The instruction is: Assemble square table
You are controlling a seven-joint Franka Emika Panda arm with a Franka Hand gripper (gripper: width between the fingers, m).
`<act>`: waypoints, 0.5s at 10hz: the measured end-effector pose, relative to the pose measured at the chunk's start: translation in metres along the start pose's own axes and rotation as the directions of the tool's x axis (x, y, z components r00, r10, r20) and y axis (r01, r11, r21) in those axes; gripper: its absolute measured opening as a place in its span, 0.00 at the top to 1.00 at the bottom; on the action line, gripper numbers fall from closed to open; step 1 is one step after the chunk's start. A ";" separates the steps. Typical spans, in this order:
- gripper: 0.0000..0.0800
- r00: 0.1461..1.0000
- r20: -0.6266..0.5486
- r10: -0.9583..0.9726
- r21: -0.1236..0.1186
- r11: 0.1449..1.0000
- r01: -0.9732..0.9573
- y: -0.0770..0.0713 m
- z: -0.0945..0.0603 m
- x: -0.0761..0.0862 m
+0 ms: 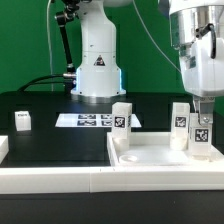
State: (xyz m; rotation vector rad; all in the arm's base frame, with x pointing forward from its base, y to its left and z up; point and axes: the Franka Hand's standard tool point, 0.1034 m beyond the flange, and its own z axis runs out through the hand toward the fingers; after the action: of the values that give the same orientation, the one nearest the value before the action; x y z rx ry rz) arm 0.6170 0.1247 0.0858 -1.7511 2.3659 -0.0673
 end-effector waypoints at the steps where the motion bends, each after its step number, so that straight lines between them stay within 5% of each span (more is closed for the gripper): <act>1: 0.64 0.999 0.000 0.052 0.001 0.999 -0.052 0.000 0.000 0.000; 5: 0.64 0.982 0.005 0.187 0.002 0.982 -0.187 0.000 0.000 0.000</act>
Offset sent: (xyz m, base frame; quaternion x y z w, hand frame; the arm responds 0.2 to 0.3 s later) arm 0.0007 0.0004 0.0005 -0.0028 -0.0013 0.1327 0.9911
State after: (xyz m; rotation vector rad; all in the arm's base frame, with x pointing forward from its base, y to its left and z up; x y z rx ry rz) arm 0.6175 0.1243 0.0854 -1.5175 2.5127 -0.0376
